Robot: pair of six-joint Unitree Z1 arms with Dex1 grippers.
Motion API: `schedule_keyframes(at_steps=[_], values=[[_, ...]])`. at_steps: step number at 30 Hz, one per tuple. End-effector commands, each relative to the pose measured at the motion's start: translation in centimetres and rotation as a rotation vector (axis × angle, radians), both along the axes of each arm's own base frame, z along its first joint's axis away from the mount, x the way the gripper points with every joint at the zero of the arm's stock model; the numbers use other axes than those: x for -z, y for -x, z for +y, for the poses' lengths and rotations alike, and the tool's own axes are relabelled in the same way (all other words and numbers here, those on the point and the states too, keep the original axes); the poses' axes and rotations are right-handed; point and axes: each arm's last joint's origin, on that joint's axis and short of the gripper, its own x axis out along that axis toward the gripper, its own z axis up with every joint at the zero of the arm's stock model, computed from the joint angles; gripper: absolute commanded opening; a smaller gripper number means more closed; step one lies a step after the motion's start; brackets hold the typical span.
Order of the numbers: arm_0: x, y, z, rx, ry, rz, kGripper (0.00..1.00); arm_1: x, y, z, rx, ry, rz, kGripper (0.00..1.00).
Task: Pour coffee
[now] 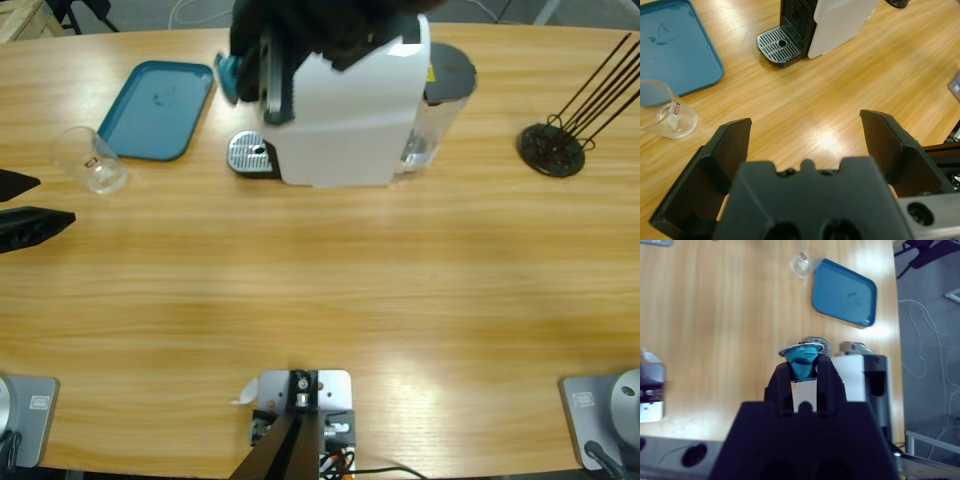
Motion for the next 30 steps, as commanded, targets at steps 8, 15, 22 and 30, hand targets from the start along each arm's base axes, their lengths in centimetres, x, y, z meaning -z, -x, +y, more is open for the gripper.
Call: schedule_keyframes(at_steps=[8, 15, 22, 30], values=[[1.2, 0.2, 0.4, -0.004, -0.031, 0.041, 0.941, 3.0, -6.6, 1.6, 0.049, 0.055, 0.016, 0.000], [1.2, 0.1, 0.2, -0.004, -0.034, 0.044, 0.941, 3.7, -8.1, 1.6, 0.082, 0.075, 0.007, 0.000], [1.2, 0.0, 0.2, -0.002, -0.032, 0.041, 0.941, 4.1, -9.5, 1.4, 0.108, 0.088, -0.004, 0.000], [1.2, 0.0, 0.2, -0.002, -0.030, 0.039, 0.945, 4.5, -10.4, 1.3, 0.119, 0.099, -0.008, 0.000]])
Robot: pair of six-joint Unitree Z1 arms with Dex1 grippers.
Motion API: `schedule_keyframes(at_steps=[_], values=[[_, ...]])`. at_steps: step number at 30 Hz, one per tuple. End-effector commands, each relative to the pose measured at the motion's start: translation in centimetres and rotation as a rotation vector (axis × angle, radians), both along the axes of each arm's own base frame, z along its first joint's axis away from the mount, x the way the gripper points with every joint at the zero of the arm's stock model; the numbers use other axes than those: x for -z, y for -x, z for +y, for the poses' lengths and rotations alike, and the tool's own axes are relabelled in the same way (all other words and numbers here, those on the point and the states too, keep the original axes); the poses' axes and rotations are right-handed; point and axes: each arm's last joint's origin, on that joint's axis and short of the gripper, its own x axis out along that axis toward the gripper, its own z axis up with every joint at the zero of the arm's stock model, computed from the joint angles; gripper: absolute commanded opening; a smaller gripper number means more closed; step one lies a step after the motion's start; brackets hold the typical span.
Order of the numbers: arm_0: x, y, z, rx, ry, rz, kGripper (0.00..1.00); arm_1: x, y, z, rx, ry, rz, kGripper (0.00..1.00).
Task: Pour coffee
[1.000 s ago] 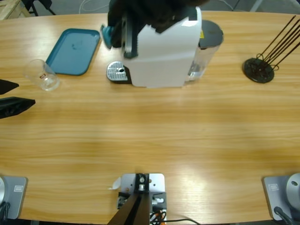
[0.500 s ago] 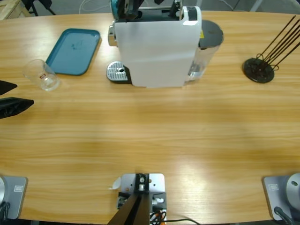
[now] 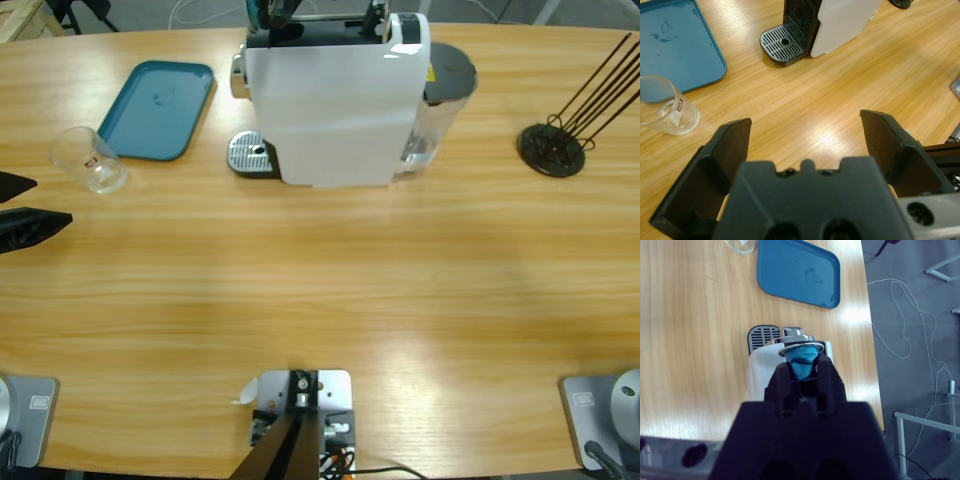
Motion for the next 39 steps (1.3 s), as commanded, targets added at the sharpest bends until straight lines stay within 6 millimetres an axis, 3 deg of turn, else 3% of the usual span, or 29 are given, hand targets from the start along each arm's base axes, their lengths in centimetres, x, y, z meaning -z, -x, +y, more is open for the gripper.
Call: schedule_keyframes(at_steps=[1, 8, 15, 39], values=[[1.1, -0.1, 0.0, 0.004, -0.025, 0.033, 0.945, 2.8, -1.9, 0.4, 0.019, 0.067, 0.031, 0.000], [1.1, -0.2, -0.1, 0.004, -0.026, 0.034, 0.945, 2.5, -2.2, -0.5, 0.035, 0.072, 0.024, 0.000], [1.1, -0.1, 0.0, 0.004, -0.025, 0.034, 0.945, 3.9, -2.1, -0.6, 0.033, 0.104, 0.053, 0.000], [1.1, -0.1, 0.0, 0.004, -0.023, 0.031, 0.950, 5.5, -3.4, 0.8, 0.031, 0.112, 0.079, 0.000]])
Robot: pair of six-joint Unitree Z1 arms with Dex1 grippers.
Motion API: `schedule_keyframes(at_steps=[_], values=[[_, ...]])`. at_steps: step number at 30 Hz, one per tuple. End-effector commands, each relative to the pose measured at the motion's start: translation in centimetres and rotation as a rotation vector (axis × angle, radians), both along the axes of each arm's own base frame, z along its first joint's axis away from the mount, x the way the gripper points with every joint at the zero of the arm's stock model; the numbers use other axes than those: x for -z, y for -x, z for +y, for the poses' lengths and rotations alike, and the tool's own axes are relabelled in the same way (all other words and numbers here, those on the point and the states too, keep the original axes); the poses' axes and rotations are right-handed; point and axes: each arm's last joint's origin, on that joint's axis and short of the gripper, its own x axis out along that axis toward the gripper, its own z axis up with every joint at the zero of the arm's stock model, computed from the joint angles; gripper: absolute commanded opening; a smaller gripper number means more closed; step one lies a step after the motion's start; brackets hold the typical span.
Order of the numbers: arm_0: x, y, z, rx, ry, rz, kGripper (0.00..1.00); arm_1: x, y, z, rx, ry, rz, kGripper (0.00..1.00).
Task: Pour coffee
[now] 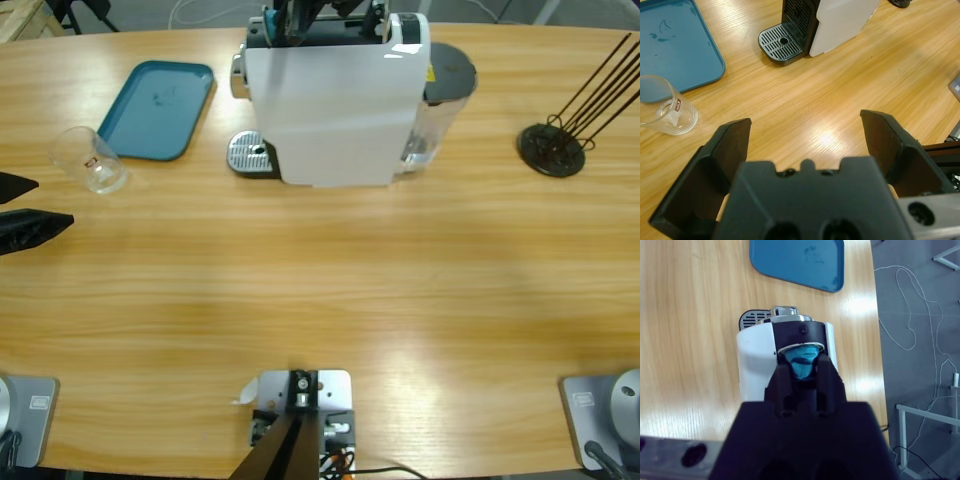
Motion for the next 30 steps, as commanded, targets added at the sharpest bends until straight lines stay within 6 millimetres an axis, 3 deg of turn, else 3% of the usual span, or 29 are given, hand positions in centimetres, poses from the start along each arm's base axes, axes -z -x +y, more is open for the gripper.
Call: schedule_keyframes(at_steps=[1, 6, 8, 11, 15, 22, 27, 30], values=[[1.1, 0.0, 0.1, -0.001, -0.025, 0.027, 0.950, 3.6, -1.7, 1.1, 0.009, 0.067, 0.061, 0.000], [1.0, 0.0, 0.1, -0.001, -0.023, 0.026, 0.950, 3.8, -1.7, 1.0, 0.020, 0.081, 0.063, 0.008], [1.0, 0.0, 0.1, -0.001, -0.023, 0.026, 0.950, 3.8, -1.7, 1.0, 0.025, 0.087, 0.071, 0.210], [1.0, 0.0, 0.1, -0.001, -0.023, 0.026, 0.950, 3.9, -1.6, 0.9, 0.029, 0.095, 0.082, 0.411], [1.0, 0.0, 0.1, -0.001, -0.023, 0.025, 0.948, 3.6, -1.4, 0.7, 0.030, 0.104, 0.090, 0.606], [1.1, 0.1, 0.1, 0.001, -0.023, 0.028, 0.945, 3.0, -1.0, 0.3, 0.030, 0.107, 0.090, 0.655], [1.1, 0.0, 0.1, 0.005, -0.023, 0.032, 0.945, -1.6, 1.6, 0.5, 0.050, 0.024, 0.048, 0.665], [1.2, -0.2, -0.1, 0.009, -0.024, 0.038, 0.951, -4.3, 4.4, 1.0, 0.050, -0.037, 0.046, 0.867]])
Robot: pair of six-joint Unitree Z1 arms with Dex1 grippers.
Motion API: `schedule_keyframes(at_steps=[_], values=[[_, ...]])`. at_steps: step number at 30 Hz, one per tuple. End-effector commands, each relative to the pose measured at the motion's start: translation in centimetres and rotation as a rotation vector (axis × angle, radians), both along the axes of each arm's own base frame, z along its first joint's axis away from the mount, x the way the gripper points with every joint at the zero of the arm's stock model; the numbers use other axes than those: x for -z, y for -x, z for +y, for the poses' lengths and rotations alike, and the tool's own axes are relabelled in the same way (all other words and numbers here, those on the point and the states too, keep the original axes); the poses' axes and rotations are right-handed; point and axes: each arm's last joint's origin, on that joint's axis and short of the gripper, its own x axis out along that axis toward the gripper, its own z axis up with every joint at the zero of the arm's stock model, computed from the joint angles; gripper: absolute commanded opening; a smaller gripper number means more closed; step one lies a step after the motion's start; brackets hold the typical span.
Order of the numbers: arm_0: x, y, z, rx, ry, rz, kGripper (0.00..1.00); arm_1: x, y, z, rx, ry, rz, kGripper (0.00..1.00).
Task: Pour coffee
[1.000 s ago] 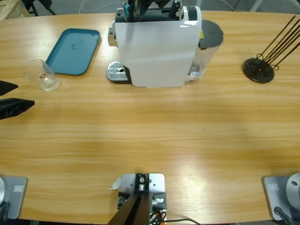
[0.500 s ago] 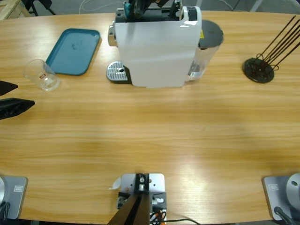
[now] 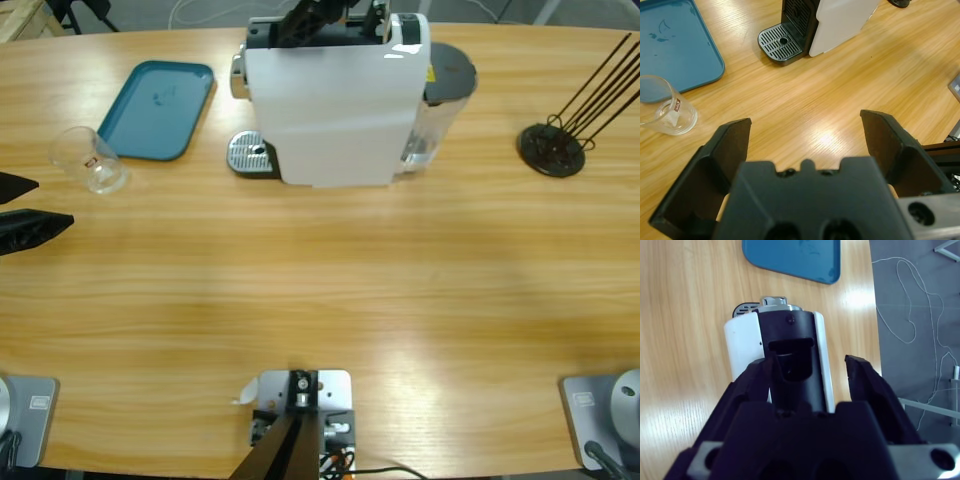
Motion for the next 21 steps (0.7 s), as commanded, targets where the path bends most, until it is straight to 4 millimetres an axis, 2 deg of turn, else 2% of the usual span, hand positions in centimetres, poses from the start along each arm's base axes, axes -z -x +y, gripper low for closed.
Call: schedule_keyframes(at_steps=[1, 2, 3, 4, 7, 8, 9, 10, 12, 15, 17, 19, 21], values=[[1.2, -0.2, -0.2, 0.008, -0.026, 0.040, 0.954, -4.4, 5.7, 1.3, 0.013, -0.083, 0.032, 0.942], [1.2, -0.2, -0.2, 0.009, -0.026, 0.040, 0.954, -5.3, 6.5, 0.8, 0.008, -0.103, 0.033, 0.992], [1.2, -0.2, -0.2, 0.009, -0.026, 0.040, 0.954, -6.6, 7.5, -0.1, 0.007, -0.136, 0.037, 0.978], [1.2, -0.2, -0.2, 0.009, -0.025, 0.039, 0.954, -7.6, 8.4, -0.9, 0.005, -0.162, 0.044, 0.890], [1.2, -0.3, -0.3, 0.006, -0.023, 0.039, 0.954, -10.0, 10.9, -3.7, 0.007, -0.194, 0.078, 0.440], [1.2, -0.4, -0.3, 0.004, -0.020, 0.035, 0.954, -10.8, 11.8, -4.8, 0.002, -0.203, 0.080, 0.275], [1.1, -0.4, -0.3, 0.004, -0.017, 0.030, 0.954, -11.5, 12.6, -5.9, 0.005, -0.214, 0.082, 0.068], [1.2, -0.5, -0.4, 0.003, -0.013, 0.025, 0.954, -12.0, 13.5, -7.0, 0.010, -0.220, 0.084, 0.000], [1.7, -0.7, -0.6, 0.004, -0.001, 0.010, 0.947, -12.2, 14.8, -9.3, 0.060, -0.213, 0.077, 0.000], [2.2, -1.3, -1.1, 0.006, 0.023, -0.034, 0.936, -10.9, 15.7, -12.2, 0.249, -0.231, 0.098, 0.000], [2.4, -1.6, -1.4, 0.025, 0.012, -0.063, 0.936, -10.0, 16.2, -13.9, 0.367, -0.302, 0.102, 0.000], [2.4, -1.5, -1.3, 0.058, -0.016, -0.100, 0.936, -8.3, 16.3, -14.5, 0.424, -0.396, 0.088, 0.000], [2.5, -1.5, -1.2, 0.078, -0.030, -0.129, 0.938, -6.9, 15.9, -14.3, 0.472, -0.432, 0.093, 0.000]])
